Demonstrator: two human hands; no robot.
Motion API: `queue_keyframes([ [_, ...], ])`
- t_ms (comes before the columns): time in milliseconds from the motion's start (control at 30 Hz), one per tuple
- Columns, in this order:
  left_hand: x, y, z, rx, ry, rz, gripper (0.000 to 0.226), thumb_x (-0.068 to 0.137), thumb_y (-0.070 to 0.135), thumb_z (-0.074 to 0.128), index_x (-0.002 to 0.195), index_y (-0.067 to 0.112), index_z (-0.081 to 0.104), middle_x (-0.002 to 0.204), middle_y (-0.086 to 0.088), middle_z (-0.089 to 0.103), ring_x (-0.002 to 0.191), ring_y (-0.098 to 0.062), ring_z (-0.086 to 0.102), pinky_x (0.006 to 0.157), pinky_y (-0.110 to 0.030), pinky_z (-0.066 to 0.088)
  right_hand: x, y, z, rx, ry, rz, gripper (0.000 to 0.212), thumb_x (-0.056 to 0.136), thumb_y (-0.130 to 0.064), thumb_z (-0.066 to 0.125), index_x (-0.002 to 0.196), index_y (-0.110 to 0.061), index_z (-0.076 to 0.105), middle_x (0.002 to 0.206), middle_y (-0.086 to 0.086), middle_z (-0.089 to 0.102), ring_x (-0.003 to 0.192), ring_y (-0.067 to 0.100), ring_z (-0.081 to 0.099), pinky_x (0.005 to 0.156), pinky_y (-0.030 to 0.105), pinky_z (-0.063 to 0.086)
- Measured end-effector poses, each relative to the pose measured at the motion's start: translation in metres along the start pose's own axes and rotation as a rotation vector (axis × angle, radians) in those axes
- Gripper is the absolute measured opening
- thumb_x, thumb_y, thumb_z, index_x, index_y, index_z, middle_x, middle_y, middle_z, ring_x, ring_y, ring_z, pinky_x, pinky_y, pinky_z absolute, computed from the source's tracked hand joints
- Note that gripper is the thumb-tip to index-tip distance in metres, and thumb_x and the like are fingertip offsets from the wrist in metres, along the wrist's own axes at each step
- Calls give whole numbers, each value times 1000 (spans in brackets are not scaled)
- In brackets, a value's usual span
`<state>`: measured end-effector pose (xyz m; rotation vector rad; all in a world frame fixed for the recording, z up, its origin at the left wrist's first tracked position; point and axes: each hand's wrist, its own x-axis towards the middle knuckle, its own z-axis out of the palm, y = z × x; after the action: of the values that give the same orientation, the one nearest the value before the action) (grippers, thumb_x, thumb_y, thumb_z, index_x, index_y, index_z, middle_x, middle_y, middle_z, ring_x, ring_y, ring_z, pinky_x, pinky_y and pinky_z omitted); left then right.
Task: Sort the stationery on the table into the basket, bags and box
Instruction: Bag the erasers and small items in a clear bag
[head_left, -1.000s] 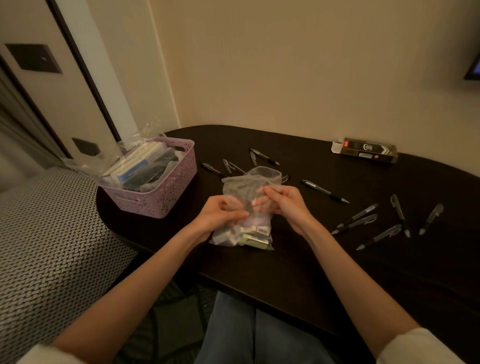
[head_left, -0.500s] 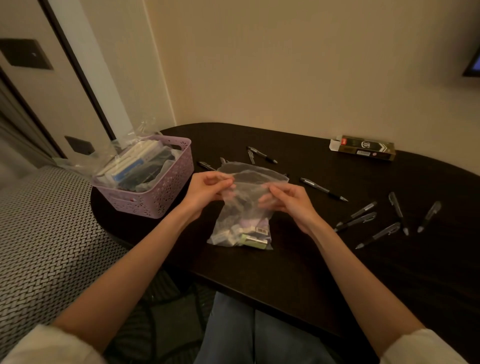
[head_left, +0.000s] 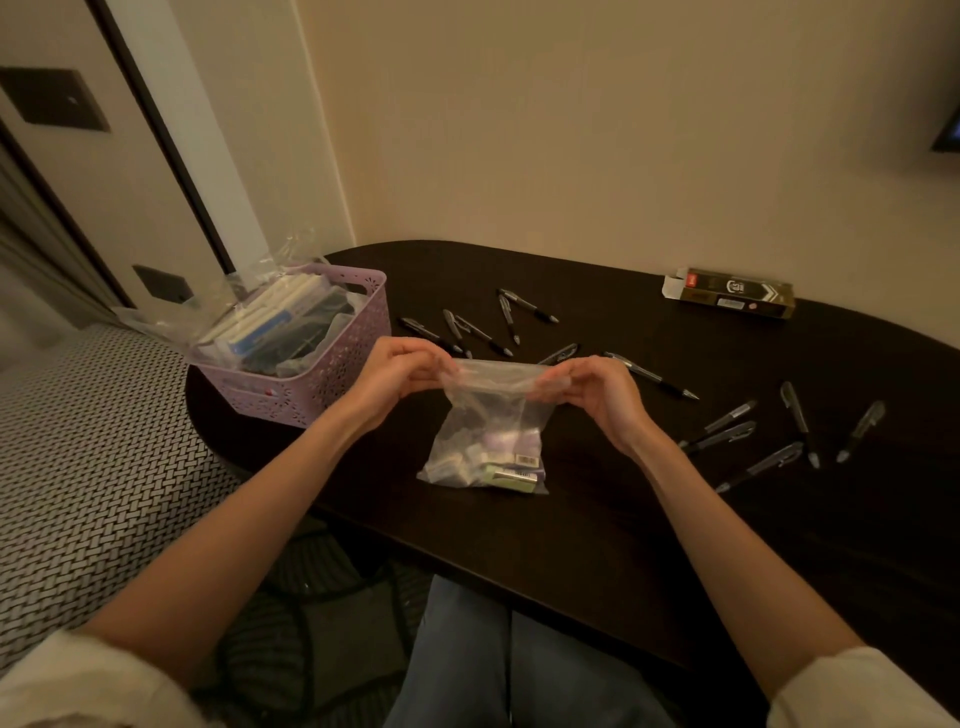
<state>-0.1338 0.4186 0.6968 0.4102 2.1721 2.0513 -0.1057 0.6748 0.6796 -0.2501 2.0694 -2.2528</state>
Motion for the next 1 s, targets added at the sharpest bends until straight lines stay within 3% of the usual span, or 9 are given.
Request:
queue_keyframes([
  [67, -3, 3, 3, -24, -4, 26, 37, 91, 8, 46, 69, 15, 76, 82, -8, 74, 87, -24, 71, 80, -33, 58, 0, -1, 2, -71, 58, 3, 45, 100, -14, 34, 78, -3, 71, 92, 14, 72, 98, 25, 67, 90, 33, 51],
  [133, -4, 5, 7, 42, 76, 50, 27, 90, 19, 58, 72, 13, 76, 83, -9, 74, 87, -23, 71, 83, -35, 57, 1, -3, 3, -210, 97, -7, 31, 96, -23, 52, 81, -8, 74, 91, 6, 74, 96, 14, 67, 89, 29, 50],
  [233, -5, 8, 14, 240, 194, 91, 11, 81, 17, 76, 81, 7, 71, 86, -9, 72, 84, -15, 70, 79, -27, 55, 3, -1, 3, -367, 49, -32, 6, 82, -16, 72, 87, -16, 74, 94, -3, 73, 94, 6, 66, 83, 26, 53],
  [367, -9, 7, 20, 296, 184, -34, 53, 73, 15, 82, 113, 12, 48, 101, -2, 62, 91, -10, 64, 76, -25, 56, 1, -2, 0, -324, 47, -67, 19, 77, -9, 76, 93, -19, 71, 106, -4, 68, 101, 4, 64, 78, 22, 55],
  [467, -7, 4, 20, 286, 98, -155, 57, 75, 22, 80, 123, 11, 51, 114, -5, 59, 102, -16, 63, 82, -31, 57, -1, -1, 1, -255, 66, -43, 32, 77, -5, 74, 105, -20, 66, 110, -2, 67, 100, 8, 66, 79, 25, 56],
  [567, -8, 8, 18, 284, -29, -160, 29, 80, 18, 76, 106, 10, 66, 106, -8, 69, 95, -14, 69, 77, -24, 57, -4, 5, 6, -110, 97, 45, 39, 78, -5, 73, 113, -21, 62, 111, 2, 68, 101, 12, 67, 84, 33, 57],
  [633, -11, 10, 17, 284, -48, -136, 16, 80, 11, 75, 95, 11, 68, 98, -6, 71, 89, -11, 70, 73, -20, 56, -8, 13, 8, -10, 90, 102, 32, 81, -4, 69, 110, -18, 65, 109, 3, 70, 101, 14, 67, 87, 35, 55],
  [833, -11, 8, 14, 363, -40, 32, 14, 75, 2, 77, 86, 4, 69, 86, 0, 71, 82, -9, 70, 71, -20, 54, -13, 22, 8, -126, 121, 57, 15, 89, -5, 61, 103, -5, 62, 100, 5, 71, 93, 18, 70, 79, 31, 58],
  [1000, -13, 7, 6, 463, -53, 127, 22, 80, -1, 72, 85, 21, 72, 84, 8, 71, 84, -3, 67, 75, -20, 52, -16, 19, 6, -148, 105, -41, 13, 86, 0, 62, 97, -5, 66, 92, 9, 72, 86, 20, 71, 75, 29, 59],
])
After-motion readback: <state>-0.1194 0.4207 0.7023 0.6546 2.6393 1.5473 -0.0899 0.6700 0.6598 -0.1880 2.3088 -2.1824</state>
